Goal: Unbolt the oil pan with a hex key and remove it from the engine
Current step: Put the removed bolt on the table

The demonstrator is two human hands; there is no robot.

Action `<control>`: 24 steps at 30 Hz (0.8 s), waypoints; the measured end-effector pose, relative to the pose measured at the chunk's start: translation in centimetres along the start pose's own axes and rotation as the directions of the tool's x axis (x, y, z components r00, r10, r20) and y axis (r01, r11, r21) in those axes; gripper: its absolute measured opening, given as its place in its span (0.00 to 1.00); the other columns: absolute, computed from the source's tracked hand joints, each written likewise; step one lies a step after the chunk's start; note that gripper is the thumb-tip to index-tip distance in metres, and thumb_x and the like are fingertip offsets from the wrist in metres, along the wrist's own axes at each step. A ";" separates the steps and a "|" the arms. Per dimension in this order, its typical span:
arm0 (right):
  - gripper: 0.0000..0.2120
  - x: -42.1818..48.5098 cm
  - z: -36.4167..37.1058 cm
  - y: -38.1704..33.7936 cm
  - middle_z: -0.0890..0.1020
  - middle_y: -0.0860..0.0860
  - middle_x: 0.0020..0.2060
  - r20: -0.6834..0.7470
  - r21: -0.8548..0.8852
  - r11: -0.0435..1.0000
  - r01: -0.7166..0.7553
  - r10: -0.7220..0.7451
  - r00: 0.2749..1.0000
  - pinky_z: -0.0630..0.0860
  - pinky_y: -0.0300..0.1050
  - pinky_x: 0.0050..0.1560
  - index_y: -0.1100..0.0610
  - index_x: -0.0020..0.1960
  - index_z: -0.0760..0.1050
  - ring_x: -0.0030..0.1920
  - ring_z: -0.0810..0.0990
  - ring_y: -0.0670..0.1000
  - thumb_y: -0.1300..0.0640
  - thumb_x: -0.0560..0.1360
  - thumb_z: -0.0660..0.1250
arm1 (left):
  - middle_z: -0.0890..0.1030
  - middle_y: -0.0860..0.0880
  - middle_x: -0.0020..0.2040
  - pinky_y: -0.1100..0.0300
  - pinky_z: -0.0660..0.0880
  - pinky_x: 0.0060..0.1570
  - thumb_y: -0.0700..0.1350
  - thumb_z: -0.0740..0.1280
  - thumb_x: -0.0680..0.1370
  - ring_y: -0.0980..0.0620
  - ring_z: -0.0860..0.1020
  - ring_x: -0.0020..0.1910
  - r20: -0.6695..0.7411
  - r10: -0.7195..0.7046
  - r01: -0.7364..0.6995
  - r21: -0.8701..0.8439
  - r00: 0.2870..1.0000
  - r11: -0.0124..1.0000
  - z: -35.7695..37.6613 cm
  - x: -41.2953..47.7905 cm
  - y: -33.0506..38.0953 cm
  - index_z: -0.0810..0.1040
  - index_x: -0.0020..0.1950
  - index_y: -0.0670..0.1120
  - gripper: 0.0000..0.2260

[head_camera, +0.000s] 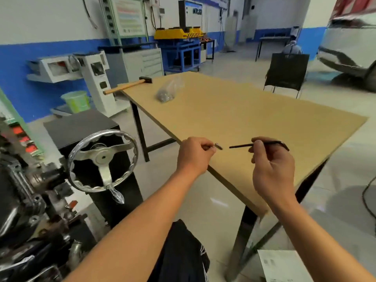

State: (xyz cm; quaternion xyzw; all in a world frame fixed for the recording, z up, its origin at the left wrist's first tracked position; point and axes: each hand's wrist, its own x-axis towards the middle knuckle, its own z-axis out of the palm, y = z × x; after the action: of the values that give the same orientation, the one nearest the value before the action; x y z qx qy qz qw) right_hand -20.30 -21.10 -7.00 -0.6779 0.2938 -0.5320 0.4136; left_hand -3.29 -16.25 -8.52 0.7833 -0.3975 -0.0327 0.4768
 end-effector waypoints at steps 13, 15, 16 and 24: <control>0.10 0.9 -0.3 3.0 0.80 0.45 0.35 0.034 -0.001 0.989 -0.146 0.146 0.989 0.70 0.27 0.34 0.47 0.44 0.79 0.35 0.77 0.38 0.54 0.82 0.63 | 0.84 0.54 0.56 0.54 0.78 0.55 0.56 0.73 0.73 0.50 0.79 0.57 0.059 0.031 -0.043 0.211 0.998 0.977 3.1 1.7 -1.1 0.84 0.57 0.54 0.14; 0.10 0.9 -0.2 2.9 0.80 0.45 0.35 0.033 -0.007 0.989 -0.149 0.149 0.988 0.69 0.27 0.34 0.47 0.44 0.79 0.35 0.77 0.38 0.53 0.82 0.63 | 0.83 0.54 0.59 0.55 0.76 0.57 0.55 0.73 0.74 0.50 0.78 0.58 0.115 0.040 -0.061 0.183 0.993 0.981 2.5 1.4 -1.2 0.81 0.64 0.53 0.19; 0.10 0.9 -0.2 2.8 0.80 0.45 0.35 0.031 -0.007 0.989 -0.150 0.150 0.988 0.69 0.28 0.34 0.47 0.44 0.79 0.35 0.77 0.38 0.53 0.82 0.63 | 0.82 0.54 0.59 0.55 0.76 0.56 0.54 0.74 0.74 0.51 0.78 0.55 0.136 0.052 -0.074 0.161 0.989 0.984 1.9 1.0 -1.3 0.78 0.67 0.52 0.22; 0.11 -5.5 4.0 -1.9 0.80 0.44 0.37 0.351 -0.046 0.992 0.121 -0.097 0.931 0.73 0.42 0.38 0.47 0.43 0.77 0.38 0.78 0.48 0.53 0.82 0.63 | 0.76 0.66 0.57 0.74 0.71 0.41 0.56 0.72 0.74 0.61 0.78 0.47 0.092 0.241 -0.244 0.022 0.966 0.970 -8.1 -9.9 -4.3 0.71 0.68 0.61 0.23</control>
State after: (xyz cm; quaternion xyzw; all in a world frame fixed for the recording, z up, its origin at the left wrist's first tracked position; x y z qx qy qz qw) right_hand -17.98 -14.61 -8.29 -0.7900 0.1956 -0.4156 0.4061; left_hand -4.01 -2.90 -10.74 0.7343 -0.5115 -0.0021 0.4462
